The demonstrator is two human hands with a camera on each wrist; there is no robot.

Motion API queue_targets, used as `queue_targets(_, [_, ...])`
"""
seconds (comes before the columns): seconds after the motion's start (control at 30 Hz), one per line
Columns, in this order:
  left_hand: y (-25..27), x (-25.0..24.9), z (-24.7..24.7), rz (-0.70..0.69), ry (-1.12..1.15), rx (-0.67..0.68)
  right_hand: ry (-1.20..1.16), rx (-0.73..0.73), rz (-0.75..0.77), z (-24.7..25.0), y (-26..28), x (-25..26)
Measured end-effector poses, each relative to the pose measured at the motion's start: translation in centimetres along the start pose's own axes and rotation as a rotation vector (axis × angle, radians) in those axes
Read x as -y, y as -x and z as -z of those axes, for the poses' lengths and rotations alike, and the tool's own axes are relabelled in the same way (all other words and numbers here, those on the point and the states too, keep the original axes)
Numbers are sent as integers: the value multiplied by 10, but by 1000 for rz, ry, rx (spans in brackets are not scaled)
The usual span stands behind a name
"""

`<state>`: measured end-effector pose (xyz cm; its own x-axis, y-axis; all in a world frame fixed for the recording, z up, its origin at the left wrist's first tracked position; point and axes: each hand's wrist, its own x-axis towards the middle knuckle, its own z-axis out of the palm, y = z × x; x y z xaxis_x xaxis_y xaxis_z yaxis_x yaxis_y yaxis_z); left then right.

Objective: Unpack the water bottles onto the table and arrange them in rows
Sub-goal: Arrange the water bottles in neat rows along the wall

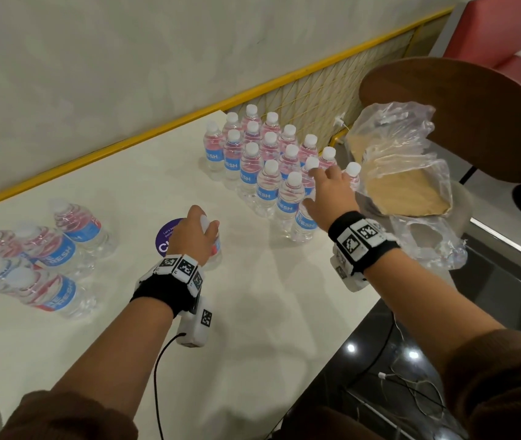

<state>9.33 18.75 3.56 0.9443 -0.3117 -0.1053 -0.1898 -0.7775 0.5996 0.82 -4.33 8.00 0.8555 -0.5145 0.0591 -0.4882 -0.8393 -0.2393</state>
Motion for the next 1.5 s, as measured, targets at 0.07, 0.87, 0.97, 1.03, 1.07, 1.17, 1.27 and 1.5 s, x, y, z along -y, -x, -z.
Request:
queue_targets(0.07, [0, 2, 3, 3, 8, 49, -188, -35, 132, -9, 22, 22])
queue_targets(0.87, [69, 211, 87, 179, 494, -638, -411, 308, 117, -75, 67, 164])
queue_targets(0.97, [62, 215, 81, 202, 516, -589, -356, 333, 113, -69, 68, 158])
queue_targets(1.03, [59, 213, 78, 170, 498, -576, -323, 350, 106, -66, 69, 152])
queue_targets(1.07, [58, 210, 76, 155, 477, -556, -310, 356, 105, -64, 69, 148])
queue_targets(1.17, [56, 193, 65, 162, 324, -446, -278, 361, 97, -58, 68, 133])
queue_targets(1.27, [50, 159, 47, 88, 310, -341, -254, 348, 84, -53, 67, 114])
queue_targets(1.5, [1, 74, -2, -31, 455, -108, -257, 312, 20, -45, 56, 73])
